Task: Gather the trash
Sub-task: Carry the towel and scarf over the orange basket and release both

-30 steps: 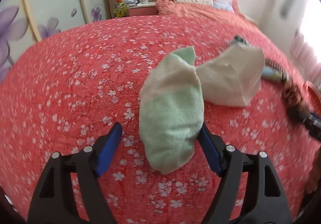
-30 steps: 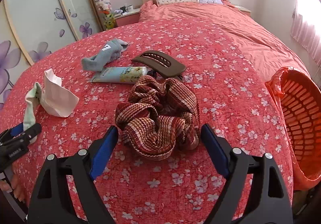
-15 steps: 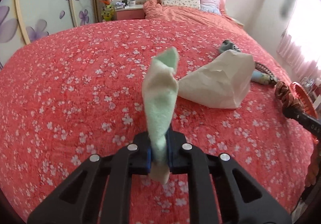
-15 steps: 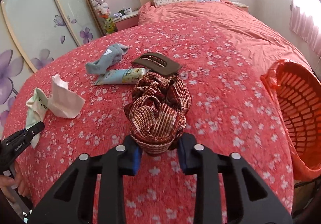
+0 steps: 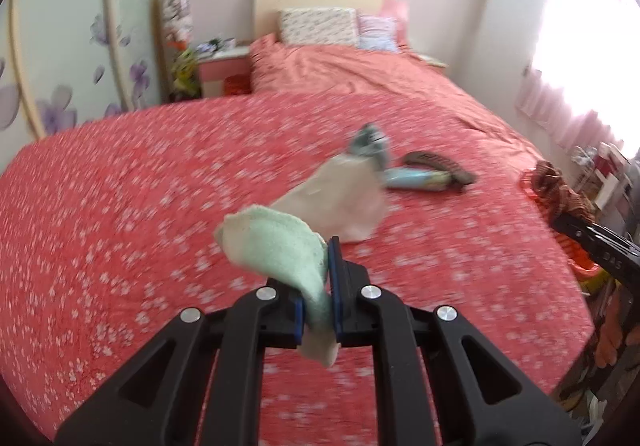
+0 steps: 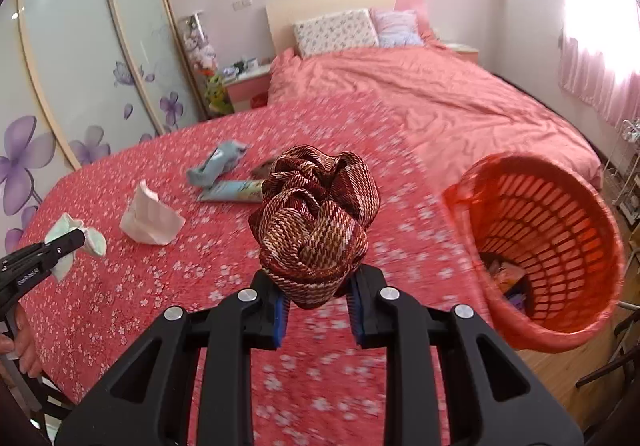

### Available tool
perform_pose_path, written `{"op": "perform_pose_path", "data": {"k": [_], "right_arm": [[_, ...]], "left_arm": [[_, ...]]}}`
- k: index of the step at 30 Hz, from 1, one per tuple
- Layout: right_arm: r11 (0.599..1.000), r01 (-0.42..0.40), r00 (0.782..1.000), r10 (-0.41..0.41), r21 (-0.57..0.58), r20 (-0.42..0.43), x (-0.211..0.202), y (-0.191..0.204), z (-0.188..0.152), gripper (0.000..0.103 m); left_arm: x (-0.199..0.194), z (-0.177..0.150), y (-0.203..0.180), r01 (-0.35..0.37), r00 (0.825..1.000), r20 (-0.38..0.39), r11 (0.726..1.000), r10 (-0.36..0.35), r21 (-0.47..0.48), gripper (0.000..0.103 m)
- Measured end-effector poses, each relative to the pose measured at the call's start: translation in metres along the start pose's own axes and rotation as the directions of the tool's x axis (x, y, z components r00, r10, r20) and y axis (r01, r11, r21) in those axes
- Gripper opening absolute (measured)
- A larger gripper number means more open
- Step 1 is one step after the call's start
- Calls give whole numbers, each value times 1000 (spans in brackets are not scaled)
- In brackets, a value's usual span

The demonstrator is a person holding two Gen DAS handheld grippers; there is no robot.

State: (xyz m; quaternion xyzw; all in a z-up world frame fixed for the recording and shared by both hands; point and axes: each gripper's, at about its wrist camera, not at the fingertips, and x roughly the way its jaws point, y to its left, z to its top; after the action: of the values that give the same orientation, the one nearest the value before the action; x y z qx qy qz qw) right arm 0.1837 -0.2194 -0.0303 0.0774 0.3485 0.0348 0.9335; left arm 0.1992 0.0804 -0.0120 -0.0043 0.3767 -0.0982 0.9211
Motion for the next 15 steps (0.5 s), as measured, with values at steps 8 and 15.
{"op": "perform_pose_path", "data": {"k": [8,15], "right_arm": [[998,58,996,-59,23,63,-25,-42,3,24],[990,107,990,-114,89,81,-38,-93,2,24]], "left_arm": [[-20,26,-86,128,989,60,983,-136,130,11],[-14,43,-167,232,967,53,947,-249,220,11]]}}
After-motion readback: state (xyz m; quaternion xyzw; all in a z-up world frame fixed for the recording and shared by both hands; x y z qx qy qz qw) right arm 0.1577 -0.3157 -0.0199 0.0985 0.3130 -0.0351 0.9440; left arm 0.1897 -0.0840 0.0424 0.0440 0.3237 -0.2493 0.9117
